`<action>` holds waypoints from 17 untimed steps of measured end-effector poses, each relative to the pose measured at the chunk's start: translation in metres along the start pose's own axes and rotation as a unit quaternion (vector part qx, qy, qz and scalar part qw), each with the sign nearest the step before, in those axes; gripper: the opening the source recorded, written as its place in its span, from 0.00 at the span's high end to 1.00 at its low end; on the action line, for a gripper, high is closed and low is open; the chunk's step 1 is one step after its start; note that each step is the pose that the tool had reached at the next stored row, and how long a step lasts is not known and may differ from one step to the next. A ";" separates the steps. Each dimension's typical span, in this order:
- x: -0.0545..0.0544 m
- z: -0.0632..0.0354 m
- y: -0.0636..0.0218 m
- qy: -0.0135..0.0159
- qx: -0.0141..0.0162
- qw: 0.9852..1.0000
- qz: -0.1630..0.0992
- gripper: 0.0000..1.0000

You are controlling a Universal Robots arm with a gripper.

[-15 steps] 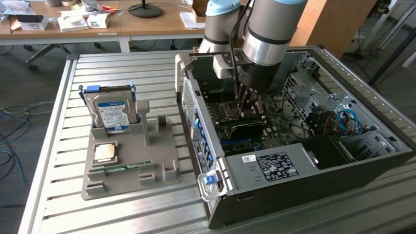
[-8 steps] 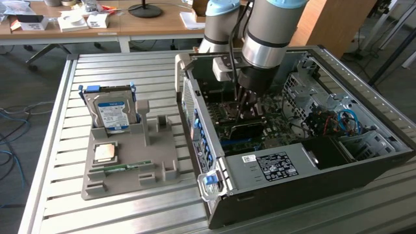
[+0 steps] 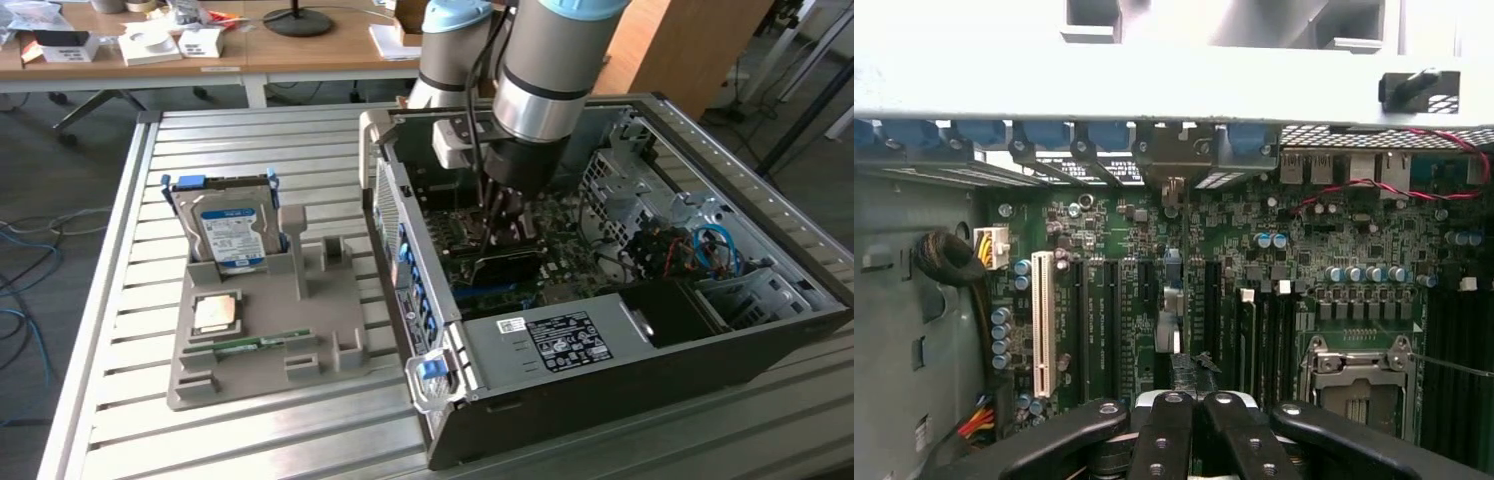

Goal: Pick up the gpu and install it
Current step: 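Press down on the gpu until it lock into place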

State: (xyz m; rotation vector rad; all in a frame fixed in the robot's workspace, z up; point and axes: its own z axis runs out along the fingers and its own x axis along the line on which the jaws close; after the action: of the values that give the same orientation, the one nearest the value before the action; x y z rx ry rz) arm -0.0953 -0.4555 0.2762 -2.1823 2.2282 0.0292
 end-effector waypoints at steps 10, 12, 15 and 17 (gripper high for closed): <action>0.000 0.0037 0.0007 0.000 0.000 1.000 0.000 0.89; -0.001 0.0043 0.0010 0.000 0.000 1.000 0.000 0.89; -0.002 0.0048 0.0012 0.000 0.000 1.000 0.000 0.89; -0.002 0.0048 0.0012 0.000 0.000 1.000 0.000 0.89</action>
State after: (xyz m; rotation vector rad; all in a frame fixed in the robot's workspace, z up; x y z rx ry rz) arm -0.0965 -0.4533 0.2714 -2.1825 2.2282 0.0292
